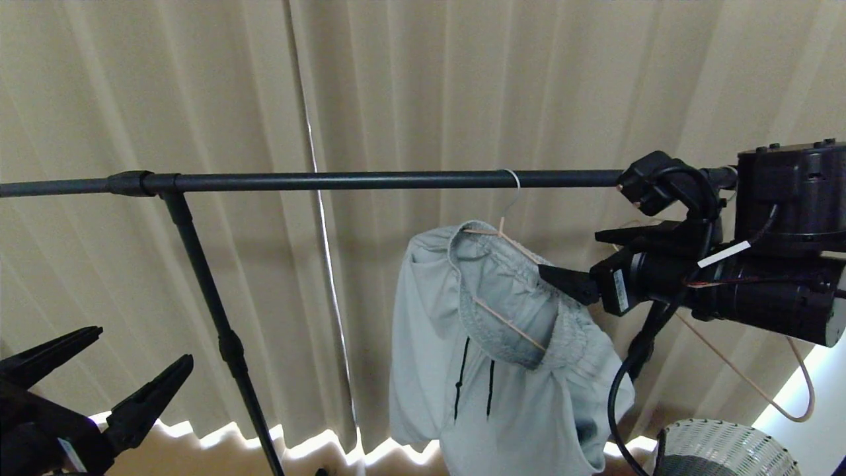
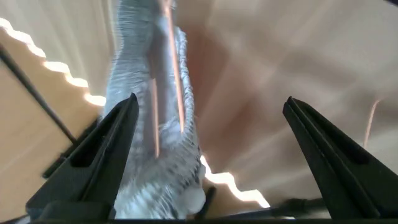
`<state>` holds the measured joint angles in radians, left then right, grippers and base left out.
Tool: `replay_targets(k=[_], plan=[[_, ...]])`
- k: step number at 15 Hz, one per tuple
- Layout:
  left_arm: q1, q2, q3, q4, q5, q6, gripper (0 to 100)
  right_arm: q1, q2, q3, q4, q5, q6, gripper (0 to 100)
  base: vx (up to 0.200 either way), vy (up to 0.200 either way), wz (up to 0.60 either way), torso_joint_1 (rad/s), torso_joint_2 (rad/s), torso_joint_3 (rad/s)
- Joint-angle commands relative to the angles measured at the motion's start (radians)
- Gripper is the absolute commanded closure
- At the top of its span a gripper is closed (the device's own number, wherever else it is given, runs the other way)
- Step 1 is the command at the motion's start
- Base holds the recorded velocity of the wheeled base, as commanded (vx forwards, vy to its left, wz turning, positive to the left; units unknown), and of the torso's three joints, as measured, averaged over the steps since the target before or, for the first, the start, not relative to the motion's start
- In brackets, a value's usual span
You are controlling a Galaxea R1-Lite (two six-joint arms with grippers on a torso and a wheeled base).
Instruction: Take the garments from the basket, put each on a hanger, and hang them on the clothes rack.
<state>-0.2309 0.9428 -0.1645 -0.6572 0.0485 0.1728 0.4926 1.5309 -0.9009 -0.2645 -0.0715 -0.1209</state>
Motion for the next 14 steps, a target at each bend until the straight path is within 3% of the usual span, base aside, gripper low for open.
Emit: replay_targets(k=[1,6,8,11,14], plan=[[0.005,-0.038,0.026,0.002,0.004,-0.002,0,0.001,-0.06,0.069,-0.047,0.001,-0.002,0,0.0,0.0,0.0,0.0,0.0,0.0],[0.169,-0.203,0.115,0.073,0.008,-0.018,0,-0.029,-0.417,0.255,-0.058,-0.01,0.02,0,0.0,0.0,0.0,0.0,0.0,0.0],[0.223,-0.351,0.16,0.214,0.005,-0.024,0,-0.109,-0.604,0.381,-0.041,-0.011,0.017,0,0.0,0.0,0.0,0.0,0.0,0.0],[0.225,-0.582,0.143,0.498,0.008,-0.027,0,-0.236,-0.79,0.485,0.064,-0.011,0.015,0,0.0,0.0,0.0,0.0,0.0,0.0],[0.262,-0.82,0.095,0.801,0.007,-0.05,0,-0.322,-0.982,0.522,0.298,-0.011,0.017,0,0.0,0.0,0.0,0.0,0.0,0.0]])
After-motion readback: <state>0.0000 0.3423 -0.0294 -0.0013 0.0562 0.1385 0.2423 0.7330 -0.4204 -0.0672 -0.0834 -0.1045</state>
